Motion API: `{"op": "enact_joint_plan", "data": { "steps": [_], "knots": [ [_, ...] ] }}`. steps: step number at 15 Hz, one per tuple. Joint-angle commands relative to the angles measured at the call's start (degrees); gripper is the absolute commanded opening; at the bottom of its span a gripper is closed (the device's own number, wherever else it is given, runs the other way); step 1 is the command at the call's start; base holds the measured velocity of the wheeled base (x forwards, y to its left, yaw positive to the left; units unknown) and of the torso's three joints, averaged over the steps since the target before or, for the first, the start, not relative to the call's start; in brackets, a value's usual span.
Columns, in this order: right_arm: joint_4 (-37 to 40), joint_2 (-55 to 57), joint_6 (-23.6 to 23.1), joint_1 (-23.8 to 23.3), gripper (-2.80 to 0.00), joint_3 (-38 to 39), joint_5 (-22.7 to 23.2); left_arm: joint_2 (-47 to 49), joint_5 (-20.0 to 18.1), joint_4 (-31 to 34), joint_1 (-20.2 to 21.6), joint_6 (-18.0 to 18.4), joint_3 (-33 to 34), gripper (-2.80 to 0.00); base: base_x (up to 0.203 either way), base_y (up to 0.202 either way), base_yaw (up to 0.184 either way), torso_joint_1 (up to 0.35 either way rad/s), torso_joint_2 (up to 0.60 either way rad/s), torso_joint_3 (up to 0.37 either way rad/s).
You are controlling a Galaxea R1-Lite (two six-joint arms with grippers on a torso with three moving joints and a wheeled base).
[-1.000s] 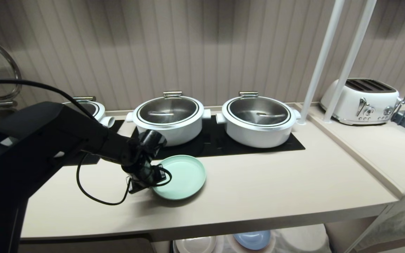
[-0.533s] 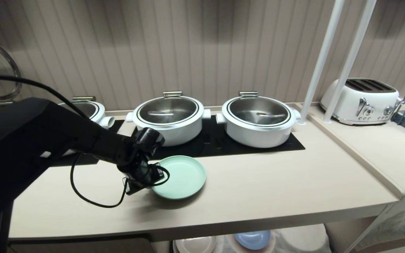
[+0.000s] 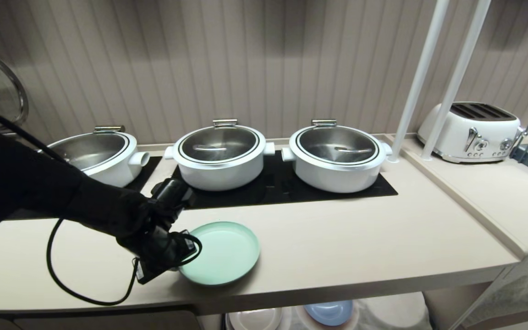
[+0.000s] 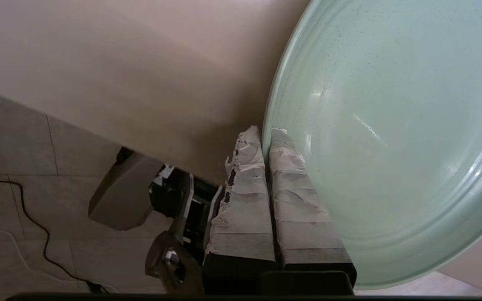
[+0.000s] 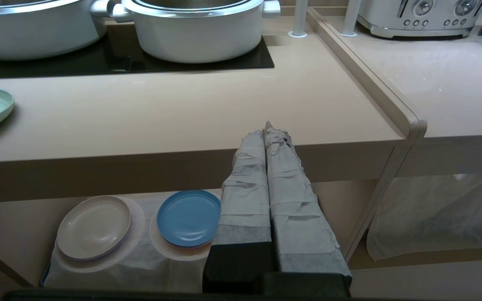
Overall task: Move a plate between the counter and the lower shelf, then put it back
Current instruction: Put the plate in the cupboard
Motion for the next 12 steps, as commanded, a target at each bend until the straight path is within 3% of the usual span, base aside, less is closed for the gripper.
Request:
{"op": "enact_joint_plan", "data": {
  "steps": [1,4,12],
  "knots": [
    [-0.01,0.00,0.04,0.00,-2.80,0.00,0.04,-5.69,-0.17,0.01,0.82,-1.95,4.52,-2.80,0.000,0.000,0.000,0.000,0.00,0.000],
    [-0.01,0.00,-0.03,0.00,-2.80,0.00,0.01,-10.96,-1.30,-0.04,2.19,-4.44,9.90,-2.80,0.000,0.000,0.000,0.000,0.00,0.000],
    [-0.01,0.00,-0.04,0.00,-2.80,0.00,0.01,-23.52,-2.71,0.08,2.77,-4.58,20.04,-2.80,0.000,0.000,0.000,0.000,0.00,0.000]
  ]
}}
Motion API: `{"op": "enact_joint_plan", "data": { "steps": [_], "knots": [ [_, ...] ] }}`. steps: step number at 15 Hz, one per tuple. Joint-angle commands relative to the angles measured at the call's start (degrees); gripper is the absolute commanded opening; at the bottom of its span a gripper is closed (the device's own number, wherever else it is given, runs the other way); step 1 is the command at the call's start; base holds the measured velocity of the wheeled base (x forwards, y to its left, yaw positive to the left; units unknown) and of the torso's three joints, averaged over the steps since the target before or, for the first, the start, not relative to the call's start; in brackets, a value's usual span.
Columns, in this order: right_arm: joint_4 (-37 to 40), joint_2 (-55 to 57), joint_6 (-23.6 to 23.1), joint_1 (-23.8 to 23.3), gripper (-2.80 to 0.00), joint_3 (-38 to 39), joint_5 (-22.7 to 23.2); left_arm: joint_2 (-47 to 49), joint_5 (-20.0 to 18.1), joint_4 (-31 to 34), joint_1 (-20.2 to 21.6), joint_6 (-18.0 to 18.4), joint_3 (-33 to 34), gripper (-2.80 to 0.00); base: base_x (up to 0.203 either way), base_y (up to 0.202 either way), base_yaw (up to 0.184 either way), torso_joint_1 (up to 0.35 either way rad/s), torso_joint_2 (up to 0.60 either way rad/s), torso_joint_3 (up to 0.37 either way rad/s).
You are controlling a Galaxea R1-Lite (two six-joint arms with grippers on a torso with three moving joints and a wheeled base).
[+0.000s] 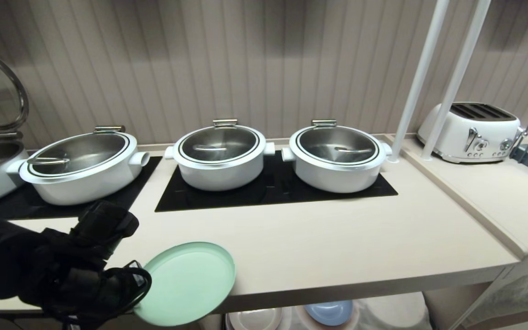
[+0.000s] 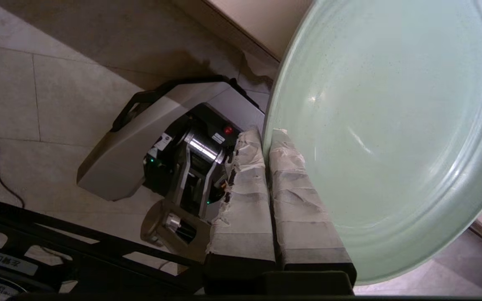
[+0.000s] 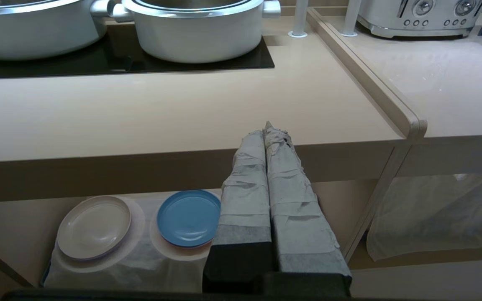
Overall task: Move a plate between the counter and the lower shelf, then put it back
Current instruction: Put the plate in the cupboard
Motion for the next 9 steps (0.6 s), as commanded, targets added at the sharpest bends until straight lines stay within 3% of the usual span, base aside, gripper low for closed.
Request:
{"op": "enact_joint_plan", "data": {
  "steps": [1,9],
  "knots": [
    [-0.01,0.00,-0.03,0.00,-2.80,0.00,0.08,-4.40,0.01,0.09,-0.21,-0.24,0.93,-2.80,0.000,0.000,0.000,0.000,0.00,0.000],
    [-0.01,0.00,-0.04,0.00,-2.80,0.00,0.02,-13.36,0.22,0.19,-0.35,1.81,7.81,-2.80,0.000,0.000,0.000,0.000,0.00,0.000]
  ]
}}
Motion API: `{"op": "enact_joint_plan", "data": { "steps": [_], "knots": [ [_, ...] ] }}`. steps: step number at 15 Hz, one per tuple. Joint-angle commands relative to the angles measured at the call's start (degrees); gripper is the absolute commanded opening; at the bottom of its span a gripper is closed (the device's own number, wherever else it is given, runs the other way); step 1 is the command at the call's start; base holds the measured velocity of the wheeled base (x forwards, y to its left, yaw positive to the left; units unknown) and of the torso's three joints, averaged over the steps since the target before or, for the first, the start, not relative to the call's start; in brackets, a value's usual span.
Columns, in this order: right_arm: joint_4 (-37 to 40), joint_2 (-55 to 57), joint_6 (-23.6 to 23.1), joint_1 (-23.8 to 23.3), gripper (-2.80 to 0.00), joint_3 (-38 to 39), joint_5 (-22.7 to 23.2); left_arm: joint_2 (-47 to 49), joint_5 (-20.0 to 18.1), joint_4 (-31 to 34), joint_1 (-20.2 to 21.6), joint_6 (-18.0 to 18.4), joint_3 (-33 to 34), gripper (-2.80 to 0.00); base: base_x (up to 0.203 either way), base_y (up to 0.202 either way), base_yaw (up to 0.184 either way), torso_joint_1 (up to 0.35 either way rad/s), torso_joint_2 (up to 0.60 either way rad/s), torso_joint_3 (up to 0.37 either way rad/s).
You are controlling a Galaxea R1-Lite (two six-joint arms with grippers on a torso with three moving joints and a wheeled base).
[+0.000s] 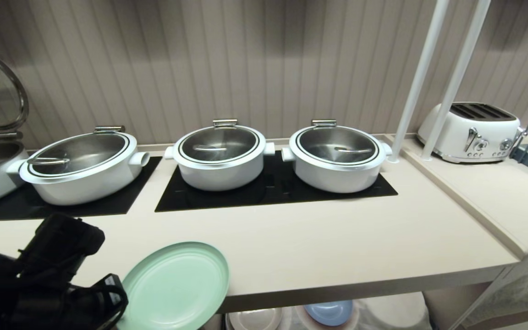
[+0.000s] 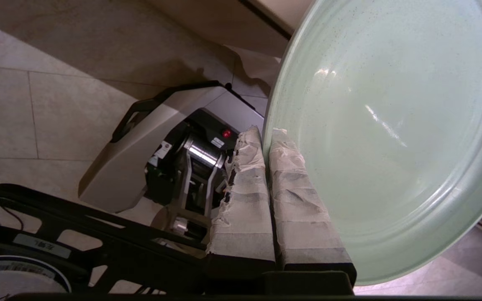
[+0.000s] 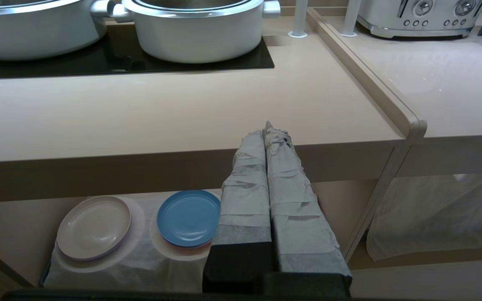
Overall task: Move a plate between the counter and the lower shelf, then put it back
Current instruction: Put the plate in the cupboard
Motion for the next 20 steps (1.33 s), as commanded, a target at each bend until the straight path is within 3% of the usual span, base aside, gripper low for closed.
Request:
{"op": "enact_joint_plan", "data": {
  "steps": [1,5,10,20],
  "knots": [
    [-0.01,0.00,0.02,0.00,-2.80,0.00,-0.04,-2.70,-0.02,0.20,0.00,1.01,1.86,-2.80,0.000,0.000,0.000,0.000,0.00,0.000],
    [-0.01,0.00,-0.01,0.00,-2.80,0.00,0.04,-6.30,-0.15,0.32,-1.21,4.30,4.06,-2.80,0.000,0.000,0.000,0.000,0.00,0.000],
    [-0.01,0.00,-0.02,0.00,-2.80,0.00,-0.04,-9.18,-2.99,0.33,-1.79,4.77,6.31,-2.80,0.000,0.000,0.000,0.000,0.00,0.000],
    [-0.01,0.00,0.03,0.00,-2.80,0.00,-0.04,-9.51,-3.31,0.15,-2.22,5.09,6.97,-2.80,0.000,0.000,0.000,0.000,0.00,0.000]
  ]
}}
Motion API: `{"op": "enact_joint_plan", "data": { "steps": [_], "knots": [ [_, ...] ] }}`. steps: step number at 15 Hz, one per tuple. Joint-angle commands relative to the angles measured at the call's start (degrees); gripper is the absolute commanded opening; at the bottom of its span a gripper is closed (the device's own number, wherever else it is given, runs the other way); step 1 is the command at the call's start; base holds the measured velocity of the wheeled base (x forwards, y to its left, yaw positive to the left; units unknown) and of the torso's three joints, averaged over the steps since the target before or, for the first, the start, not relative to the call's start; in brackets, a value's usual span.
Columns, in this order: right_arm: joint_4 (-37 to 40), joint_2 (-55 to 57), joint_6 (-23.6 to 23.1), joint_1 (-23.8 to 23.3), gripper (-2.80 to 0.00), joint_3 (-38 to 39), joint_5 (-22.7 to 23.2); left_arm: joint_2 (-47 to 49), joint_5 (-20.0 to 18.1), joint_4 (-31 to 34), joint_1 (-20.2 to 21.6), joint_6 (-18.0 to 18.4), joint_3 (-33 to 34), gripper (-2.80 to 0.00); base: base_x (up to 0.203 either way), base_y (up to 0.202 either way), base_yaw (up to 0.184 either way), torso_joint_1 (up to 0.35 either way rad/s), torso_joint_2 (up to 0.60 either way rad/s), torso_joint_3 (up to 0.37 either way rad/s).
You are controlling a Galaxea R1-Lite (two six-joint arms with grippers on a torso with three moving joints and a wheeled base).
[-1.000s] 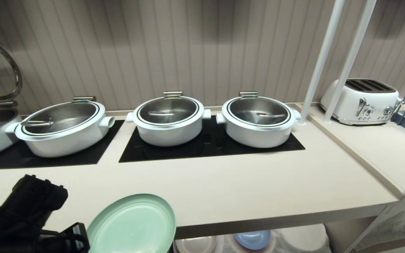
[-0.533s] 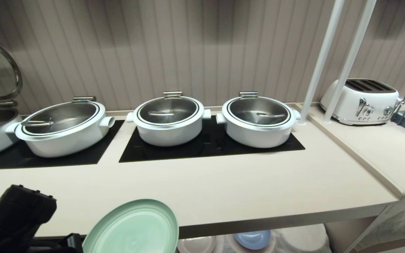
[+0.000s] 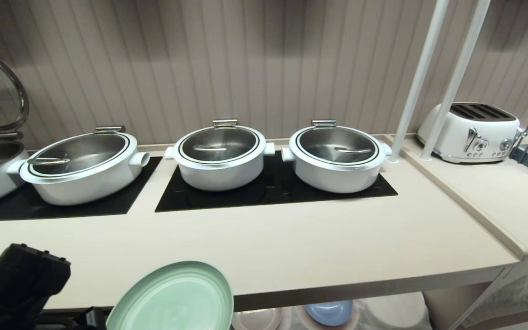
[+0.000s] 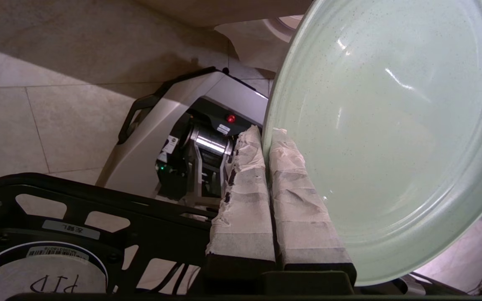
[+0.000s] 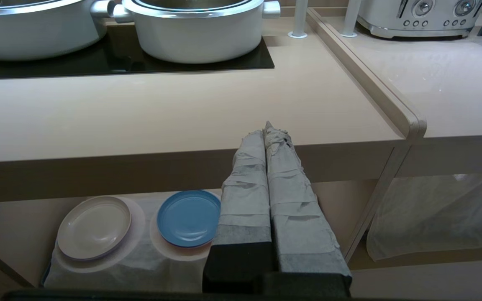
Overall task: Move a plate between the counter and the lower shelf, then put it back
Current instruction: Put the plate in the cupboard
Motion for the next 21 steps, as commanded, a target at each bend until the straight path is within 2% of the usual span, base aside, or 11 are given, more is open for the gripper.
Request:
{"op": "enact_joint_plan", "data": {
  "steps": [1,4,14,21],
  "knots": [
    [0.01,0.00,-0.07,0.00,-2.80,0.00,-0.01,0.03,0.11,0.10,0.06,-0.11,0.14,-2.80,0.000,0.000,0.000,0.000,0.00,0.000],
    [0.01,0.00,-0.07,0.00,-2.80,0.00,-0.01,-0.76,0.20,0.18,0.06,0.95,0.49,-2.80,0.000,0.000,0.000,0.000,0.00,0.000],
    [0.01,0.00,-0.07,0.00,-2.80,0.00,-0.01,-1.02,0.03,0.10,-0.12,0.86,0.75,-2.80,0.000,0.000,0.000,0.000,0.00,0.000],
    [0.01,0.00,0.02,0.00,-2.80,0.00,-0.01,-3.13,0.20,0.07,-3.34,0.94,0.82,-2.80,0.000,0.000,0.000,0.000,0.00,0.000]
  ]
}}
